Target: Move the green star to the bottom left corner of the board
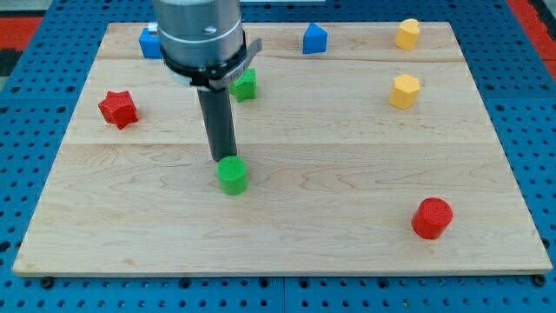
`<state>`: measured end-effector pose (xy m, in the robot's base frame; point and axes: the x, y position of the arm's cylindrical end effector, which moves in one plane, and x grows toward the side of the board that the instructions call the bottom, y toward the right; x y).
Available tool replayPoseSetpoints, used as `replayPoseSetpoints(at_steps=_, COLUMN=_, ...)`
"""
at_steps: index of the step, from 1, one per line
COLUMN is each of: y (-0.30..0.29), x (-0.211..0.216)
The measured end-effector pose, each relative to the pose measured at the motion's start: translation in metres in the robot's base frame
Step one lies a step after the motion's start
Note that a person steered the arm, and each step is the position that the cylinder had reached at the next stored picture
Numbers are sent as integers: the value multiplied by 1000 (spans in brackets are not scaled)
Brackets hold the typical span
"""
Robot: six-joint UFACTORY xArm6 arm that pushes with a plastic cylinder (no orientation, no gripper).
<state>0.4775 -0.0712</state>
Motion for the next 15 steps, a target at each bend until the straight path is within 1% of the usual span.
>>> replayPoseSetpoints(at_steps=1, y=14, x=32)
replayPoseSetpoints(at_steps=2, y=21, x=34)
replayPoseSetpoints(at_steps=3, y=43, x=-21)
replayPoseSetpoints(at_steps=4, y=46, x=-94)
replayPoseSetpoints(at_steps=5, y=56, x=-158)
replayPoseSetpoints(at_steps=6, y=12, x=-163)
replayPoseSetpoints(at_steps=7, y=-10, x=-136)
replayPoseSetpoints(at_steps=8, y=-34, x=-143)
replayPoseSetpoints(at_steps=9, y=-52, x=-165)
replayPoseSetpoints(at_steps=10, y=-95, x=-160)
replayPoseSetpoints(at_steps=11, y=-115, x=-139)
replayPoseSetpoints(at_steps=12, y=-108, x=-125)
replayPoseSetpoints(at_steps=13, y=-81, x=-152)
replayPoseSetpoints(at_steps=14, y=-64, x=-139)
replayPoseSetpoints(at_steps=15, y=-55, x=-108)
